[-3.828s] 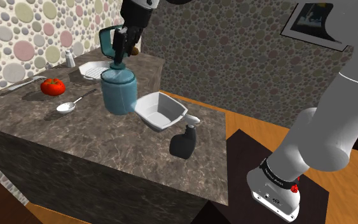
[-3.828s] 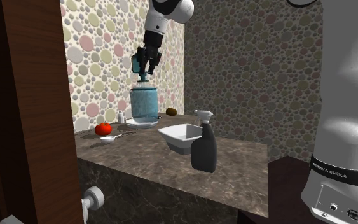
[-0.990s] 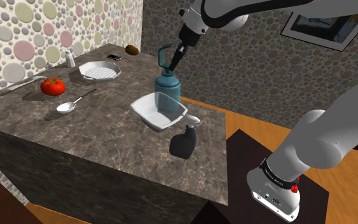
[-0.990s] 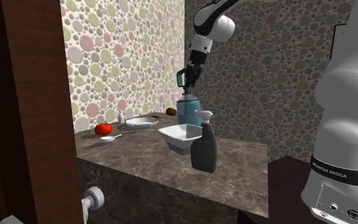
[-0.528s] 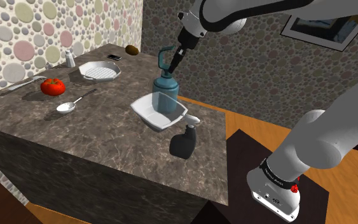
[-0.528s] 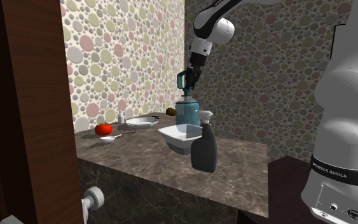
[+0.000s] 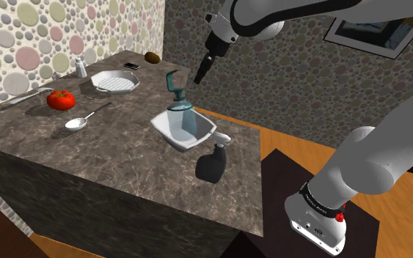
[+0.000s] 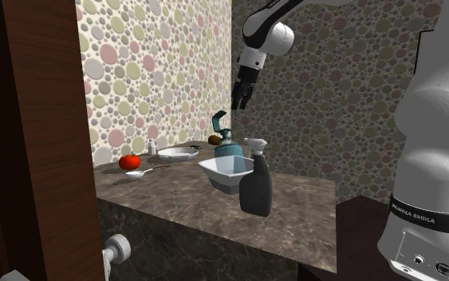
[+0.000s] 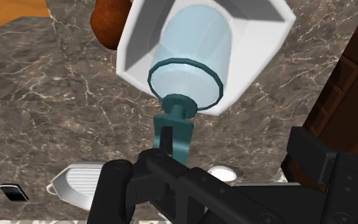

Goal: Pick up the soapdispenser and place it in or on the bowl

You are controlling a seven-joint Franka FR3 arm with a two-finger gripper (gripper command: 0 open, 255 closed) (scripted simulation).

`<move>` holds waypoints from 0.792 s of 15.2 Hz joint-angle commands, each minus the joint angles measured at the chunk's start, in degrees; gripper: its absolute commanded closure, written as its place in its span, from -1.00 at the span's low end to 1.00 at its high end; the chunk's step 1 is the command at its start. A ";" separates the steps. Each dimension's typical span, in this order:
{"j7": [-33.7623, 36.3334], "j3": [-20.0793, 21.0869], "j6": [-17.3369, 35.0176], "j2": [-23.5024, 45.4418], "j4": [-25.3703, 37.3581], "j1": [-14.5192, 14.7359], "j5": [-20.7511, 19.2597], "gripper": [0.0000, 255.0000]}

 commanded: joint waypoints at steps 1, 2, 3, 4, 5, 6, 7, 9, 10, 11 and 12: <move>0.04 -0.15 -1.83 -1.13 0.69 -0.10 -0.08 -1.00; 0.07 -0.32 -3.66 -2.19 1.44 -0.21 -0.16 -1.00; 0.10 -0.48 -5.51 -3.18 2.28 -0.31 -0.24 -1.00; 0.12 -0.61 -6.97 -3.92 2.99 -0.39 -0.30 -1.00; 0.12 -0.61 -6.97 -3.92 2.99 -0.39 -0.30 -1.00; 0.12 -0.61 -6.96 -3.92 2.98 -0.39 -0.30 -1.00; 0.12 -0.61 -6.97 -3.92 2.99 -0.39 -0.30 -1.00; 0.13 -0.61 -6.97 -3.92 2.99 -0.39 -0.30 -1.00; 0.13 -0.61 -6.97 -3.92 2.99 -0.39 -0.30 -1.00; 0.13 -0.61 -6.97 -3.92 2.99 -0.39 -0.30 -1.00; 0.13 -0.61 -6.97 -3.92 2.99 -0.39 -0.30 -1.00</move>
